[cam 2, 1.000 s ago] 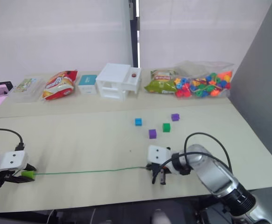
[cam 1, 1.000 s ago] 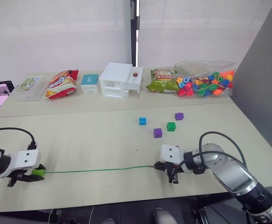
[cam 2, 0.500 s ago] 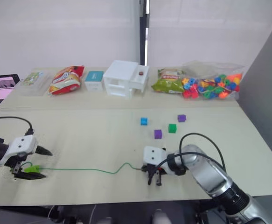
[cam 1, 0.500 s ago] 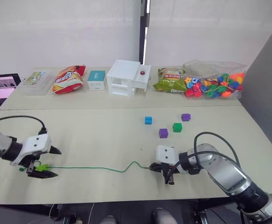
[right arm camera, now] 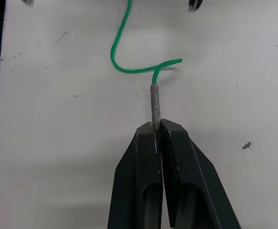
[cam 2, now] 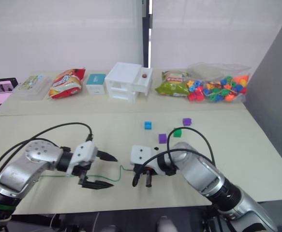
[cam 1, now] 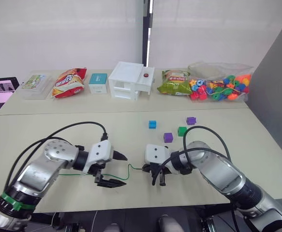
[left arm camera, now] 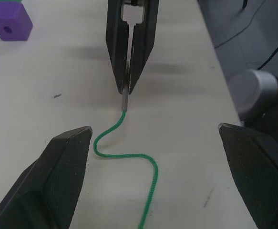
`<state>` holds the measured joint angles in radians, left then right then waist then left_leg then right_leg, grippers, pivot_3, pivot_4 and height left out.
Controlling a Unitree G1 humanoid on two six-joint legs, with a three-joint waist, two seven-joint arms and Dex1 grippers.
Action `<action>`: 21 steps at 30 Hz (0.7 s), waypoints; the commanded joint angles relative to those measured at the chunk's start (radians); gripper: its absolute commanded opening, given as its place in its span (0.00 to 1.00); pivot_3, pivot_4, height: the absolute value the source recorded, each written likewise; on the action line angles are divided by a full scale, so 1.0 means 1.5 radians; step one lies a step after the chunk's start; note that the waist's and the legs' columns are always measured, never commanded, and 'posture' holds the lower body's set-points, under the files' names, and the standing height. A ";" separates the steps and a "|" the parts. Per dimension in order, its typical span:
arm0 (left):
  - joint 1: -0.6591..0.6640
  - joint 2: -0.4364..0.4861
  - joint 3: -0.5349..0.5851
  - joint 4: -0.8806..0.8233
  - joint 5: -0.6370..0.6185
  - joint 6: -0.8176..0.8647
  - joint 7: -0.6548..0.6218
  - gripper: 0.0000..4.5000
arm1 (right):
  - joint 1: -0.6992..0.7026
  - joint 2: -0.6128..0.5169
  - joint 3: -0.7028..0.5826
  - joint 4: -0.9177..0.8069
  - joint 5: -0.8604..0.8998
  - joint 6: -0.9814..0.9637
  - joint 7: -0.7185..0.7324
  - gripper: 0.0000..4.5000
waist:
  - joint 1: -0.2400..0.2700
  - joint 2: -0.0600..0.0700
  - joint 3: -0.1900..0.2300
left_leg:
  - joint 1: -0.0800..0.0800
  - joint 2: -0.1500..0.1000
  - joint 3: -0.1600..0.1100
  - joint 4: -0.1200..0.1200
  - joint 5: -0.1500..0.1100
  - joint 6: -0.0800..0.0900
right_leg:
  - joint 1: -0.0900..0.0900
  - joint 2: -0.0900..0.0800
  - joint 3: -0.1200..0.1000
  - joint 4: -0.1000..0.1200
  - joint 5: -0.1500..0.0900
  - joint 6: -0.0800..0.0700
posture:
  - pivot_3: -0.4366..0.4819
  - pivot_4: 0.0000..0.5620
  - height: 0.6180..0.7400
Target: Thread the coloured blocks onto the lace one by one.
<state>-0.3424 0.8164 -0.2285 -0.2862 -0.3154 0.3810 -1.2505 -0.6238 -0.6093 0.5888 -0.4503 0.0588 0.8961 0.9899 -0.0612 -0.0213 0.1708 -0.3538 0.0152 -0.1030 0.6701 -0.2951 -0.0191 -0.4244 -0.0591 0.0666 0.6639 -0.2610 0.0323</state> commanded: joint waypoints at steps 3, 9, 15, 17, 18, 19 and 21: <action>-0.005 -0.036 -0.032 0.034 0.042 -0.047 0.019 0.99 | -0.017 -0.002 0.014 -0.018 -0.005 0.029 -0.016 0.00 | 0.000 0.000 0.000 | 0.000 0.000 0.000 0.000 0.000 0.000 | 0.000 0.000 0.000 0.000 0.000 0.000 | 0.48 0.27 1.00; -0.018 -0.061 -0.044 0.088 0.055 -0.083 0.009 0.99 | -0.016 -0.005 0.011 -0.032 0.006 0.045 -0.020 0.00 | 0.003 0.000 0.000 | 0.000 0.000 0.000 0.000 0.000 0.000 | 0.000 0.000 0.000 0.000 0.000 0.000 | 0.48 0.27 1.00; -0.056 -0.104 -0.054 0.151 0.067 -0.104 0.006 0.99 | -0.018 -0.008 0.009 -0.033 0.011 0.050 -0.023 0.00 | 0.011 0.000 0.000 | 0.000 0.000 0.000 0.002 0.000 0.000 | 0.000 0.000 0.000 0.000 0.000 0.000 | 0.48 0.27 1.00; -0.067 -0.118 -0.057 0.167 0.069 -0.107 0.006 0.99 | -0.018 -0.008 0.009 -0.034 0.012 0.052 -0.024 0.00 | 0.012 0.000 0.000 | -0.001 0.000 0.000 0.003 0.000 0.000 | 0.000 0.000 0.000 0.000 0.000 0.000 | 0.48 0.27 1.00; -0.071 -0.123 -0.058 0.171 0.070 -0.107 0.005 0.99 | -0.018 -0.008 0.009 -0.035 0.012 0.052 -0.024 0.00 | 0.012 0.000 0.000 | -0.001 0.000 0.000 0.003 0.000 0.000 | 0.001 0.000 0.000 0.000 0.000 0.000 | 0.48 0.27 1.00; -0.074 -0.128 -0.061 0.177 0.075 -0.109 0.004 0.99 | -0.018 -0.008 0.008 -0.036 0.013 0.054 -0.026 0.00 | 0.012 0.000 0.000 | -0.001 0.000 0.000 0.003 0.000 0.000 | 0.001 0.000 0.000 0.000 0.000 0.000 | 0.48 0.27 1.00; -0.079 -0.139 -0.070 0.187 0.085 -0.119 0.001 0.86 | -0.017 -0.007 0.005 -0.039 0.014 0.059 -0.028 0.00 | 0.012 0.000 0.000 | -0.001 0.000 0.000 0.003 0.000 0.000 | 0.001 0.000 0.000 0.000 0.000 0.000 | 0.48 0.27 1.00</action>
<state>-0.4471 0.6151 -0.3316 0.0007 -0.1927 0.2214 -1.2402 -0.6375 -0.6184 0.6140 -0.4709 0.0632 0.9776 0.9526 -0.0437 -0.0214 0.1708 -0.3549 0.0145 -0.1032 0.6753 -0.2951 -0.0190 -0.4235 -0.0594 0.0664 0.6641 -0.2609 0.0326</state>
